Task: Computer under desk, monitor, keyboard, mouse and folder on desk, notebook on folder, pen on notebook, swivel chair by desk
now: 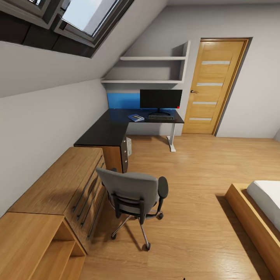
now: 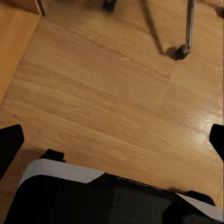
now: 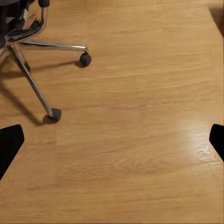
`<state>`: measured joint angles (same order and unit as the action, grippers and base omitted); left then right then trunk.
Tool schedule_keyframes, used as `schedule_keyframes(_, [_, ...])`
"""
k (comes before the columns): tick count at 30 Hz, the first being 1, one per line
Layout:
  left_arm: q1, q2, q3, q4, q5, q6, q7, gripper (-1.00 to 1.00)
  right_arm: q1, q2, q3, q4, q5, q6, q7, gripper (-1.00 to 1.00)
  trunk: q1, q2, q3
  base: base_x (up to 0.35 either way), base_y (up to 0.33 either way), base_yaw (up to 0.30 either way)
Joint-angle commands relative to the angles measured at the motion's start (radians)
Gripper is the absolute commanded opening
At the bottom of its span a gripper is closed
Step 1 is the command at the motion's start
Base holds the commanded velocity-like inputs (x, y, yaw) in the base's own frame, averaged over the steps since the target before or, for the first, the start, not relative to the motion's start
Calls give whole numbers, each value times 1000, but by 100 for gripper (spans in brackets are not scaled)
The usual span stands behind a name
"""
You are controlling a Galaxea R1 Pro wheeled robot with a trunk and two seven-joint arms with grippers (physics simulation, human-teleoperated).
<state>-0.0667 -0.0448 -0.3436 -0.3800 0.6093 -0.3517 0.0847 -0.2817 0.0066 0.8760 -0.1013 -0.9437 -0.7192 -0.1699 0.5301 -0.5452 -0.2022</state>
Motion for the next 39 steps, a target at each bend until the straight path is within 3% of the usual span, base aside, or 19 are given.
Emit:
schedule_keyframes(1, [-19,-1,-8,-4,5,-4,9,100,-23,1,6,-4,-3,21,-9,100,4,-9,-5,0,0,0])
schedule_keyframes(7, [-139,-35,-8,-9,5,0,10,100,-111,14,6,-52,-3,97,-10,100,27,-51,-24,0,0,0])
schedule_keyframes(8, [-183,-45,-8,-9,4,17,11,100,-138,27,6,-73,-3,104,-10,100,31,-58,-27,0,0,0])
schedule_keyframes(17, [-295,-53,-8,-20,3,154,12,100,-241,105,6,-88,-1,189,-10,100,66,-121,-55,0,0,0])
schedule_keyframes(25, [-344,-57,-8,-58,3,180,12,100,-266,133,7,-90,9,216,-10,100,96,-177,-80,0,0,0])
schedule_keyframes(39, [-356,-44,-12,-39,4,183,9,100,-287,132,7,11,19,215,-6,100,150,-275,-124,0,0,0])
